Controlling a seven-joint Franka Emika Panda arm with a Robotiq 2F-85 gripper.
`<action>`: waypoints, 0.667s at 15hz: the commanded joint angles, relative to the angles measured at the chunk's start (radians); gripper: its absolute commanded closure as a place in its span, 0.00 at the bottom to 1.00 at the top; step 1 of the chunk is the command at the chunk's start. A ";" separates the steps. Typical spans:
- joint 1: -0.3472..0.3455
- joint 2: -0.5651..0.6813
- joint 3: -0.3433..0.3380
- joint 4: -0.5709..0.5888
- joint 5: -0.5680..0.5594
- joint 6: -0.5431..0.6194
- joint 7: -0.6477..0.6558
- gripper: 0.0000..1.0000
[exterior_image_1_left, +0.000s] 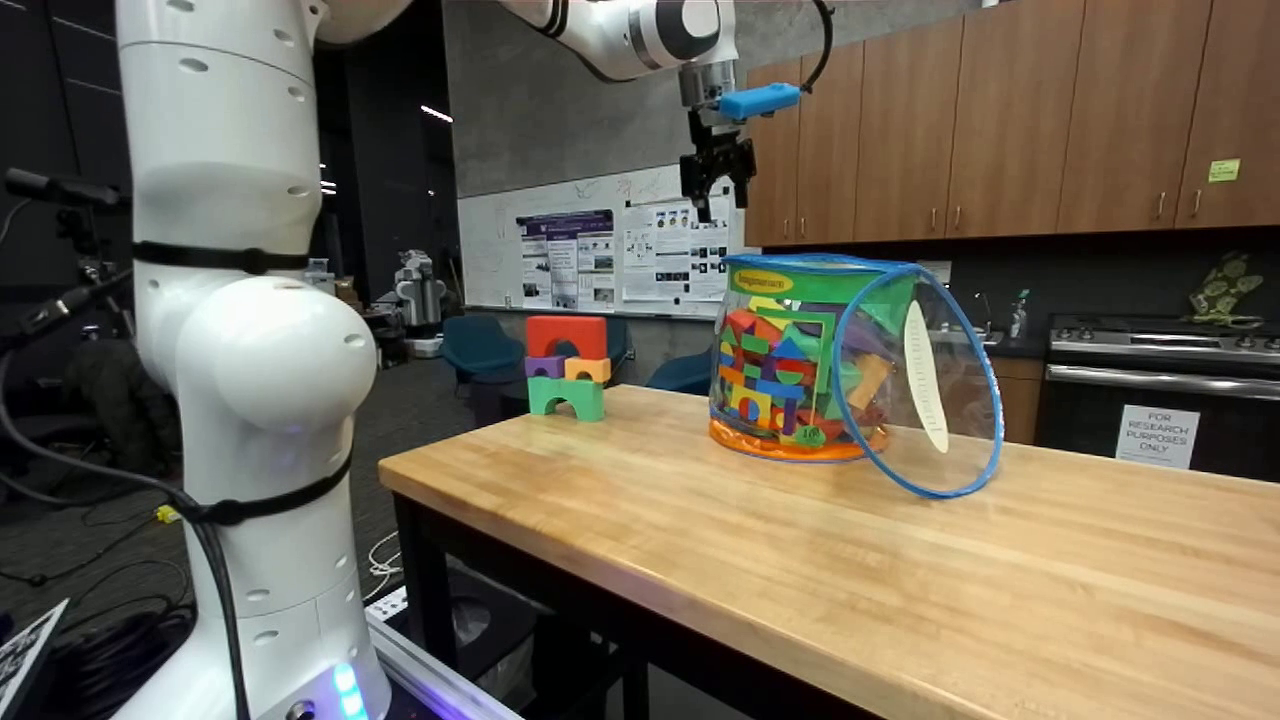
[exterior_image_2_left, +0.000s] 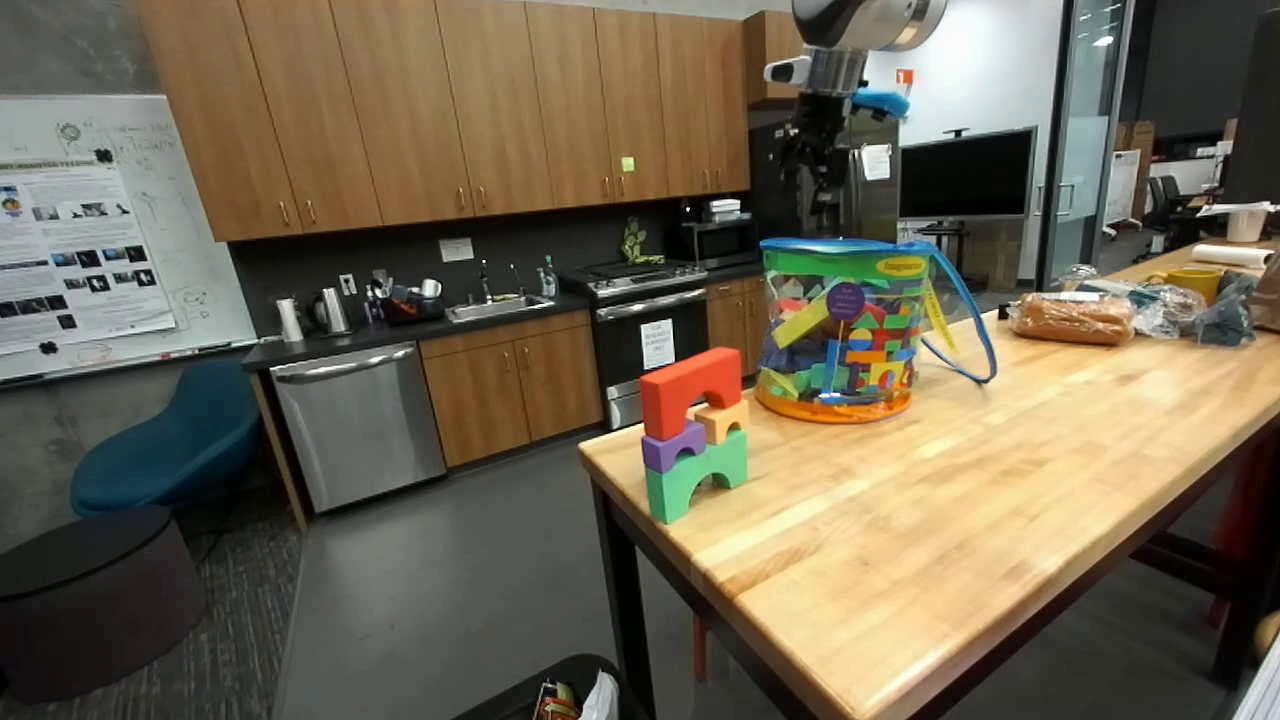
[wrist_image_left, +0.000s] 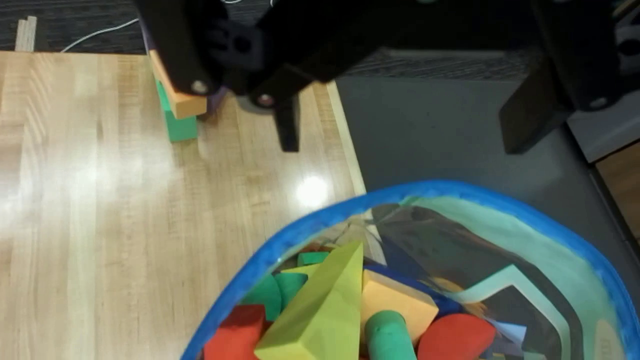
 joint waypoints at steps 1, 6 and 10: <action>-0.025 0.044 -0.013 0.029 -0.040 0.032 0.034 0.00; -0.056 0.086 -0.032 0.035 -0.093 0.068 0.094 0.00; -0.071 0.105 -0.036 0.022 -0.118 0.074 0.123 0.00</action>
